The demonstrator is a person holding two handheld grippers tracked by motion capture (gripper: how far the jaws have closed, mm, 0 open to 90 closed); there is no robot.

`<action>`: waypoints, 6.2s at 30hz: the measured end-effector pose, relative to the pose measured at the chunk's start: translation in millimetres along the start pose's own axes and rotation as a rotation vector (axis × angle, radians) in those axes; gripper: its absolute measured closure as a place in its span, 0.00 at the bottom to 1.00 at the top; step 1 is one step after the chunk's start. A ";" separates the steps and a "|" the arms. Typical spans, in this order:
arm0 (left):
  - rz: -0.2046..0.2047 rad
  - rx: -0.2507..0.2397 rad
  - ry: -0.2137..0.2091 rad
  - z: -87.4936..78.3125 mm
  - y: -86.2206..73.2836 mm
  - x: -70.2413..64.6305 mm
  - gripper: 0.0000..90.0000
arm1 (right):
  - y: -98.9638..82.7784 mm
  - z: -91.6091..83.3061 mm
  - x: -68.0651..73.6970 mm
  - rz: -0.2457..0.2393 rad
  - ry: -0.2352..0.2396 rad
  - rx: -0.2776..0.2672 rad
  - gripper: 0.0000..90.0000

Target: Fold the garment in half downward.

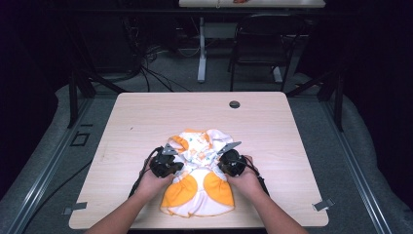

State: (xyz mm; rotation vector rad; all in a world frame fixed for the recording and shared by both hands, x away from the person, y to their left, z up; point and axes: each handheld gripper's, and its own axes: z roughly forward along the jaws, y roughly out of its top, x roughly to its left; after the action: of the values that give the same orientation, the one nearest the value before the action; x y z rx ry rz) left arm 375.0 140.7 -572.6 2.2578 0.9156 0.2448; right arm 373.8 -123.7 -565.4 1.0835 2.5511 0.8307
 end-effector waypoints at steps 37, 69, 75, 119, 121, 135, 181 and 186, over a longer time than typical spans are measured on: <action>-0.008 -0.008 -0.032 -21.3 17.0 5.5 1.00 | 11.5 -30.6 -5.1 0.008 0.067 -0.019 0.99; -0.113 -0.004 0.085 34.9 62.4 70.3 0.61 | 66.8 38.6 -66.8 0.122 -0.013 -0.011 0.64; -0.132 0.012 0.071 38.8 60.4 70.8 0.60 | 64.4 45.4 -66.6 0.116 0.006 0.029 0.64; -0.115 -0.045 0.074 11.9 74.9 69.7 0.96 | 80.4 10.2 -57.9 0.044 0.023 -0.027 0.93; -0.110 -0.057 0.084 5.7 76.9 69.8 0.96 | 84.4 6.5 -55.7 0.028 0.014 -0.031 0.93; -0.051 -0.175 0.145 -42.0 103.0 65.5 0.96 | 111.6 -32.0 -44.3 -0.047 -0.055 -0.123 0.93; 0.009 -0.205 -0.008 -57.3 36.9 24.5 0.96 | 50.7 -49.8 -6.6 -0.188 0.025 -0.124 0.93; -0.005 -0.206 -0.044 -52.4 21.7 20.3 0.95 | 36.4 -45.3 -2.0 -0.175 0.050 -0.126 0.92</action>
State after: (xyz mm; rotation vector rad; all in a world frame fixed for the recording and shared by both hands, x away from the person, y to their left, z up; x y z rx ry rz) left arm 380.8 170.4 -520.5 2.0637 0.8330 0.2731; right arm 376.9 -123.1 -507.3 0.7986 2.5499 0.9668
